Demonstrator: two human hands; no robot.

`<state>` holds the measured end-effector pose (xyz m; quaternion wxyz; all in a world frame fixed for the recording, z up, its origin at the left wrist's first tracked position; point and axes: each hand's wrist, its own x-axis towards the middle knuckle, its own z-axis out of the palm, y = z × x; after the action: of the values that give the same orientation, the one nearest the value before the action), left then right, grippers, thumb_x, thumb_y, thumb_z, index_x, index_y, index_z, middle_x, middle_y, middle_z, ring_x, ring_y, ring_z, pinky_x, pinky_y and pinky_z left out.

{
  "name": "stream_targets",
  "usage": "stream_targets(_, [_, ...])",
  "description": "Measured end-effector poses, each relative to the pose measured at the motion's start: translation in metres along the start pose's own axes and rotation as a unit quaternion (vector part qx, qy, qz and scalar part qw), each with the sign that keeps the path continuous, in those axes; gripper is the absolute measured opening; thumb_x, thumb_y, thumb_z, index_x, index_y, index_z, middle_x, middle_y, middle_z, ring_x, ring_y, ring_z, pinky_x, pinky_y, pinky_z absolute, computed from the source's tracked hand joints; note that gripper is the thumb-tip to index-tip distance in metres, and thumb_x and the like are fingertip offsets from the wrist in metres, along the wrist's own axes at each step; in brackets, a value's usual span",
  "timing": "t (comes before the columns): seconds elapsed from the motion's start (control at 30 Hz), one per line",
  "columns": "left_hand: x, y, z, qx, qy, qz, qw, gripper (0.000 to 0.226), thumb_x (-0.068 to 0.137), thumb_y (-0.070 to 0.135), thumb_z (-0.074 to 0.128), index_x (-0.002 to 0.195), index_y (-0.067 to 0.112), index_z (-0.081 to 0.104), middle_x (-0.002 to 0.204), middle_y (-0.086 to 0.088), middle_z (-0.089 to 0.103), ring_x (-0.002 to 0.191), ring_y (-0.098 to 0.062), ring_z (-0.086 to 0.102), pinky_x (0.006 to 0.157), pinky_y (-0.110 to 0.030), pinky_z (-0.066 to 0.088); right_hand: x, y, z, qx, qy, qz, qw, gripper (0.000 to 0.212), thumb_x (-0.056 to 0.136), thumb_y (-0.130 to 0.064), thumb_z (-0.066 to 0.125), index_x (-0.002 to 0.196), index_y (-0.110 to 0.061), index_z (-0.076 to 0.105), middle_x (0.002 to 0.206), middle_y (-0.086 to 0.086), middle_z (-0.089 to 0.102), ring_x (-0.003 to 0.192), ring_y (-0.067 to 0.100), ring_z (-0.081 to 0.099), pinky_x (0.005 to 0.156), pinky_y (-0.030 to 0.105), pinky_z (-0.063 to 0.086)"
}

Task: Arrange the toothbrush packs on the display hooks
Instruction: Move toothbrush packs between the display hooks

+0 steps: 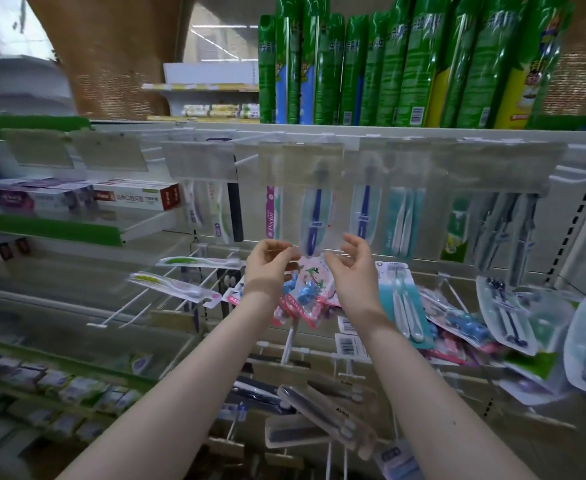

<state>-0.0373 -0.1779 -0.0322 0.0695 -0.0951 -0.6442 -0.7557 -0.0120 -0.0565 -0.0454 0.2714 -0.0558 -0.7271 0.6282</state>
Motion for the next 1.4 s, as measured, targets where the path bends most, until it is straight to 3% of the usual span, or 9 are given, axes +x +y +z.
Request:
stream_targets(0.2, [0.03, -0.005, 0.0, 0.028, -0.033, 0.001, 0.999, 0.004, 0.093, 0.012, 0.054, 0.092, 0.016, 0.054, 0.095, -0.006, 0.064, 0.086, -0.017, 0.062, 0.076, -0.028, 0.051, 0.019, 0.006, 0.015, -0.038, 0.019, 0.014, 0.999, 0.061, 0.087, -0.029, 0.066, 0.138, -0.024, 0.033, 0.142, 0.002, 0.041, 0.125, 0.02, 0.046, 0.097, 0.033, 0.042])
stream_targets(0.3, [0.055, -0.01, 0.003, 0.049, -0.041, 0.017, 0.998, 0.007, 0.091, 0.01, 0.057, 0.091, 0.016, 0.054, 0.094, -0.006, 0.061, 0.087, -0.022, 0.06, 0.08, -0.034, 0.05, 0.037, 0.008, 0.023, -0.052, 0.038, 0.039, 0.997, 0.069, 0.085, -0.029, 0.068, 0.141, -0.021, 0.029, 0.145, 0.005, 0.038, 0.126, 0.023, 0.044, 0.097, 0.032, 0.038])
stream_targets(0.43, [0.091, -0.019, 0.008, 0.11, -0.057, 0.031, 0.992, 0.019, 0.088, 0.015, 0.062, 0.104, 0.013, 0.052, 0.098, -0.001, 0.058, 0.093, -0.018, 0.057, 0.077, -0.026, 0.048, 0.054, 0.012, 0.034, -0.052, 0.07, 0.055, 0.995, 0.07, 0.086, -0.026, 0.066, 0.143, -0.018, 0.027, 0.148, 0.008, 0.035, 0.127, 0.025, 0.045, 0.095, 0.032, 0.039])
stream_targets(0.6, [0.126, -0.031, 0.02, 0.139, -0.104, 0.032, 0.984, 0.046, 0.085, 0.02, 0.068, 0.124, 0.01, 0.047, 0.111, 0.001, 0.051, 0.105, -0.016, 0.051, 0.092, -0.029, 0.043, 0.065, 0.022, 0.043, -0.039, 0.097, 0.063, 0.993, 0.065, 0.086, -0.023, 0.065, 0.141, -0.017, 0.031, 0.145, 0.008, 0.038, 0.125, 0.024, 0.045, 0.105, 0.038, 0.038])
stream_targets(0.93, [0.147, -0.046, 0.032, 0.058, -0.173, 0.035, 0.983, 0.019, 0.089, 0.002, 0.057, 0.101, 0.017, 0.058, 0.09, 0.004, 0.066, 0.088, -0.015, 0.063, 0.08, -0.025, 0.052, 0.073, 0.024, 0.048, -0.037, 0.113, 0.047, 0.992, 0.056, 0.086, -0.021, 0.064, 0.135, -0.017, 0.038, 0.137, 0.007, 0.047, 0.124, 0.021, 0.048, 0.105, 0.045, 0.041])
stream_targets(1.23, [0.146, -0.042, 0.024, 0.089, -0.152, 0.063, 0.982, 0.021, 0.093, 0.007, 0.051, 0.109, 0.02, 0.053, 0.105, -0.002, 0.064, 0.101, -0.021, 0.062, 0.091, -0.038, 0.051, 0.072, 0.018, 0.044, -0.042, 0.1, 0.039, 0.993, 0.054, 0.088, -0.018, 0.06, 0.137, -0.016, 0.036, 0.138, 0.007, 0.045, 0.122, 0.021, 0.048, 0.104, 0.044, 0.041])
stream_targets(1.4, [0.136, -0.035, 0.02, 0.092, -0.132, 0.081, 0.984, 0.024, 0.096, 0.01, 0.048, 0.117, 0.022, 0.045, 0.1, 0.009, 0.056, 0.092, -0.007, 0.057, 0.085, -0.027, 0.046, 0.068, 0.015, 0.042, -0.033, 0.086, 0.035, 0.995, 0.052, 0.089, -0.016, 0.059, 0.136, -0.016, 0.037, 0.137, 0.008, 0.045, 0.119, 0.021, 0.049, 0.103, 0.044, 0.042])
